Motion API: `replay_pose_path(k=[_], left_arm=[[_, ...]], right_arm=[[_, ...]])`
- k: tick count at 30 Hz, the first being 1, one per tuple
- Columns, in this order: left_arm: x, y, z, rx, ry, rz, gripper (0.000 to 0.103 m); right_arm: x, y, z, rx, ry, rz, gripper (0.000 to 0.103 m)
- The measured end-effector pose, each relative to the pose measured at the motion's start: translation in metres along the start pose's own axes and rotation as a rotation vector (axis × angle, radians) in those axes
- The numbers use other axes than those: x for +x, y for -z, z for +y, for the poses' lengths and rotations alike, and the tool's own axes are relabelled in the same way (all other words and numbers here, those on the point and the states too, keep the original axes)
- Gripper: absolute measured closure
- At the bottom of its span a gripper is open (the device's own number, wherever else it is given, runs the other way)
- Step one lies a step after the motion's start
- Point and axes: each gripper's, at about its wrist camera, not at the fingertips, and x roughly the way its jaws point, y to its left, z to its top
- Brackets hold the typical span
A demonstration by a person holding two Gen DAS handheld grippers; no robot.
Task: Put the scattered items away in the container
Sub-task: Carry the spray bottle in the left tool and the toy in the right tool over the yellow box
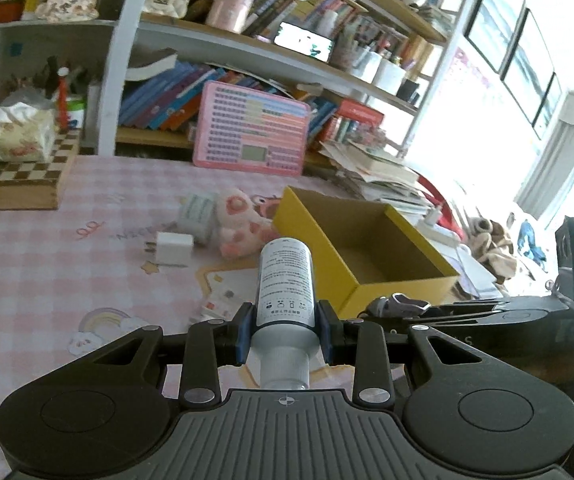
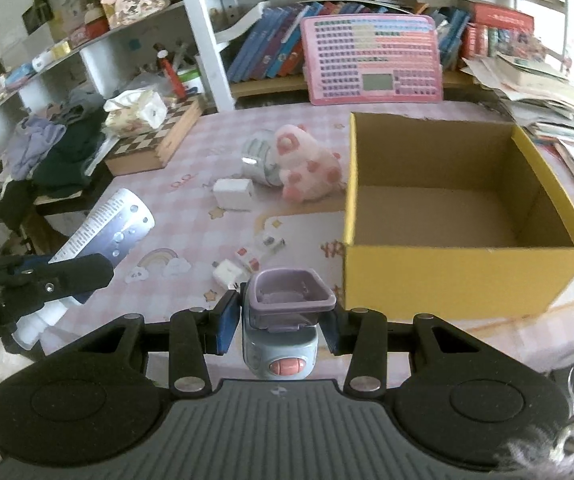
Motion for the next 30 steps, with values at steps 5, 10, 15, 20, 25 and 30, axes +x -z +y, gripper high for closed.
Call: replay_pose_path(k=[5, 10, 15, 20, 25, 30], left_arm=[[0.003, 0.002, -0.010, 0.025, 0.043, 0.004, 0.072], [0.009, 0.003, -0.023, 0.053, 0.084, 0.019, 0.072], [0.019, 0.002, -0.034, 0.074, 0.112, 0.031, 0.072], [0.032, -0.001, -0.045, 0.091, 0.130, 0.043, 0.072], [0.047, -0.007, -0.057, 0.108, 0.147, 0.055, 0.072], [0.063, -0.014, -0.067, 0.121, 0.155, 0.062, 0.072]], right_arm=[[-0.012, 0.011, -0.005, 0.021, 0.036, -0.008, 0.063], [-0.022, 0.018, -0.012, 0.044, 0.063, -0.014, 0.063], [-0.028, 0.023, -0.023, 0.073, 0.081, -0.018, 0.063], [-0.031, 0.024, -0.038, 0.097, 0.096, -0.022, 0.063], [-0.033, 0.020, -0.054, 0.109, 0.106, -0.028, 0.063], [-0.032, 0.012, -0.072, 0.125, 0.114, -0.038, 0.063]])
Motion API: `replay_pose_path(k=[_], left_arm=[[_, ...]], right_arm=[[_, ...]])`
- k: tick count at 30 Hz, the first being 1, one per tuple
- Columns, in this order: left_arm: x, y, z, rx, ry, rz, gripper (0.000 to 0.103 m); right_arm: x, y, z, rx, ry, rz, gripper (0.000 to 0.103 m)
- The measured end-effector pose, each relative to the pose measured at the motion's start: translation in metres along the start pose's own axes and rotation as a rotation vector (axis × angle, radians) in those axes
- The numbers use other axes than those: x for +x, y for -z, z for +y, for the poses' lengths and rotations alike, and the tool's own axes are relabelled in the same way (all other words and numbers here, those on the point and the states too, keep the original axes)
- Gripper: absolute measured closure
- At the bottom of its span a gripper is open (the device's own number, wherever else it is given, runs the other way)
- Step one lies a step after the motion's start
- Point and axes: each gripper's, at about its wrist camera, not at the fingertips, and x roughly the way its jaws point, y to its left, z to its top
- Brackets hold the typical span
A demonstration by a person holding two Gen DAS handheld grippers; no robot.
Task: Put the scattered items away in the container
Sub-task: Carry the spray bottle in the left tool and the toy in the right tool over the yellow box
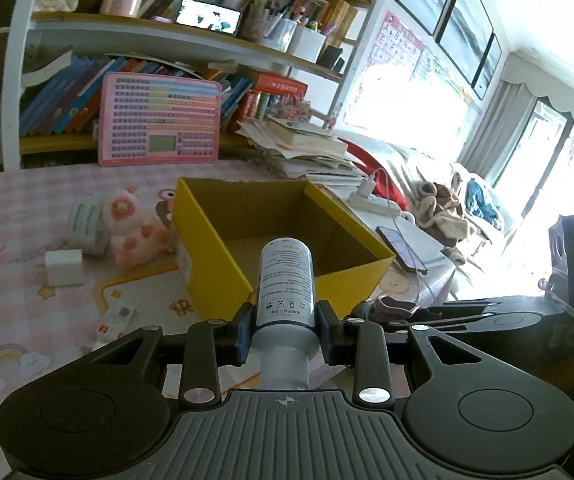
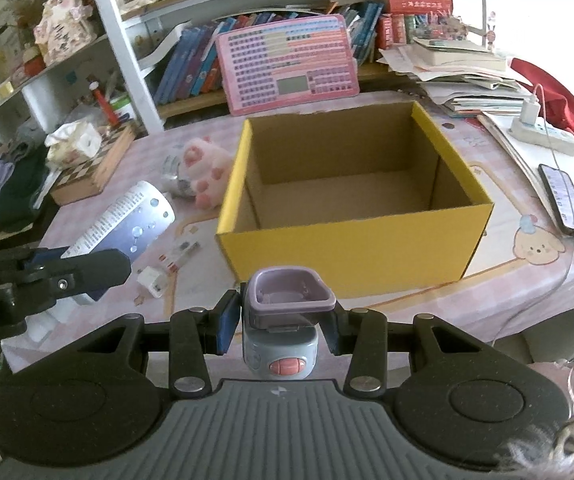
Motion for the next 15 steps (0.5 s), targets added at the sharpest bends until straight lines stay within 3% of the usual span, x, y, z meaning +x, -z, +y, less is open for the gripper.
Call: replay_pose_path(k=[15], left_arm=[[0.051, -0.038, -0.019, 0.008, -0.018, -0.025, 0.072]], right_arm=[[0.015, -0.052, -0.052, -0.034, -0.033, -0.046, 0.063]])
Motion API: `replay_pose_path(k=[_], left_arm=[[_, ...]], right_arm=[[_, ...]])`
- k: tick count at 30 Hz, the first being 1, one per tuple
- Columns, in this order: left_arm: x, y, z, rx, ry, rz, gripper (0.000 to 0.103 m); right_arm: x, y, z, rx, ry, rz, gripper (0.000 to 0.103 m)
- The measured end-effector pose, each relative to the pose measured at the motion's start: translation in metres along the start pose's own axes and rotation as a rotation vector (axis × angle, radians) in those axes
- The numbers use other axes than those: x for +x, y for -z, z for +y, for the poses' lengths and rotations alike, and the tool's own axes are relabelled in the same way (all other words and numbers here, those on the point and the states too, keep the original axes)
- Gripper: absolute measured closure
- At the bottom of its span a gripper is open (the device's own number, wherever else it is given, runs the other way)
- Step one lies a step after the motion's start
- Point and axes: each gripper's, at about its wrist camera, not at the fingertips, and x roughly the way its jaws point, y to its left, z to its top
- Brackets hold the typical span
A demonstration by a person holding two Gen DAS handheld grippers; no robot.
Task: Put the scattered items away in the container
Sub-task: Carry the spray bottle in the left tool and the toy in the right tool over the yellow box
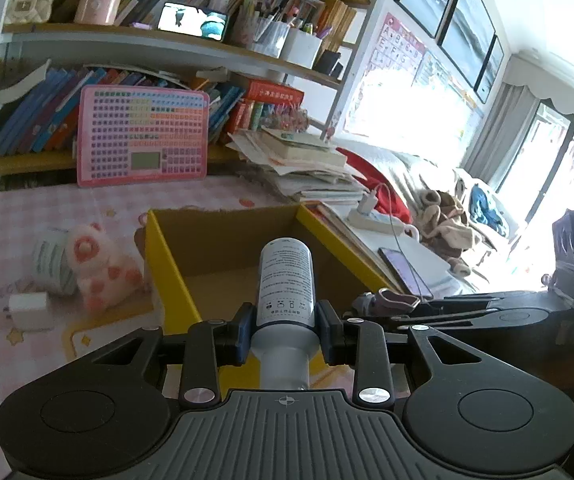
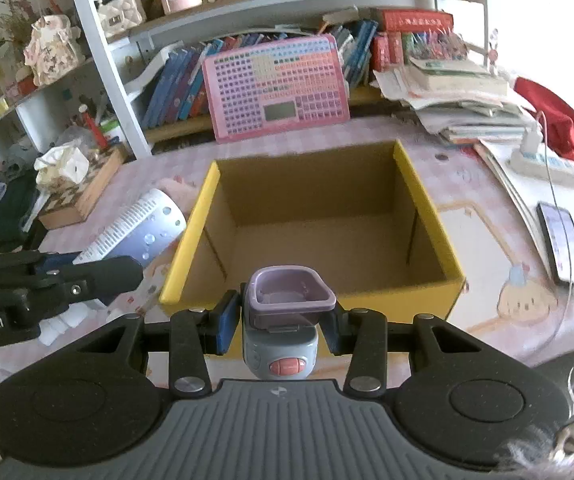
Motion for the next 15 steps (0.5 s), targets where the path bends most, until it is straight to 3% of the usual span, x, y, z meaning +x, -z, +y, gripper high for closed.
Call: replay_pose_path(k=[6, 15], left_arm=[[0.021, -0.018, -0.009, -0.005, -0.046, -0.014, 0.072], [0.066, -0.031, -0.020, -0.013, -0.120, 0.019, 0.072]], right_arm=[[0.010, -0.022, -0.021, -0.050, -0.037, -0.026, 0.063], [0.053, -0.047, -0.050, -0.144, -0.086, 0.022, 0.063]])
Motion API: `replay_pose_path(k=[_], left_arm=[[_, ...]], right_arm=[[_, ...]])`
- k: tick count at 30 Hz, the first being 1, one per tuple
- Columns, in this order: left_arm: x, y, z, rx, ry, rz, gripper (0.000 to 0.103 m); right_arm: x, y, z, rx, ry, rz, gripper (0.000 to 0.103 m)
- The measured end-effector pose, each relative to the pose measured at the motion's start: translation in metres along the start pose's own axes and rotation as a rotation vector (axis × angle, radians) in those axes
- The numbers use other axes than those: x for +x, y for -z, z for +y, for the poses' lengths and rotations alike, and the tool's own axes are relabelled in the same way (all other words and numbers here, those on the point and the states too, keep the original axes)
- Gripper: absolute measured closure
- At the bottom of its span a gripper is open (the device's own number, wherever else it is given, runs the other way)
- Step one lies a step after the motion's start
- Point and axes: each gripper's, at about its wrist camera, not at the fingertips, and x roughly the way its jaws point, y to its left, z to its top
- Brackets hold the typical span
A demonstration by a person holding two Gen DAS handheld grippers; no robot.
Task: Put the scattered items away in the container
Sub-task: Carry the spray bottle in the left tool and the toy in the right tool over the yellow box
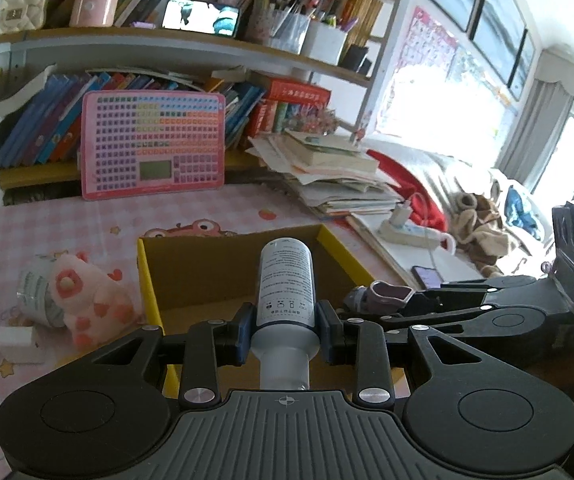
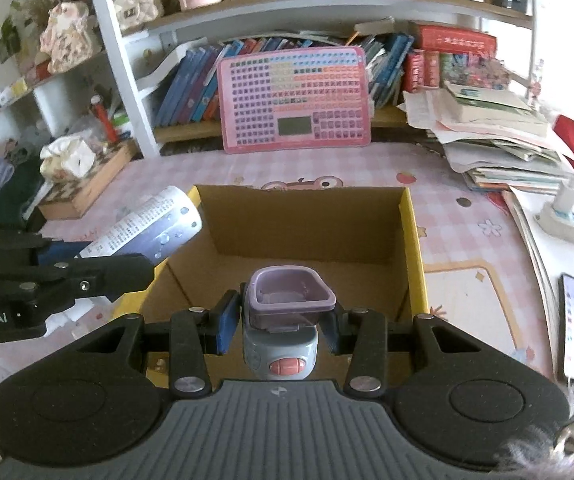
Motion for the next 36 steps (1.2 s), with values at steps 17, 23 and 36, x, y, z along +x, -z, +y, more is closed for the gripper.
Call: replay_pose_path(k=[17, 23, 36], left_arm=[[0.081, 0.001, 0.010, -0.019, -0.138, 0.154, 0.072], [0.095, 0.006, 0.011, -0.011, -0.156, 0.199, 0.072], [0.109, 0.013, -0.004, -0.001, -0.166, 0.251, 0.072]], right_arm=[[0.082, -0.017, -0.030, -0.154, -0.056, 0.153, 0.063], [0.098, -0.013, -0.030, -0.204, -0.073, 0.209, 0.063], [0.117, -0.009, -0.030, -0.386, -0.091, 0.302, 0.063]])
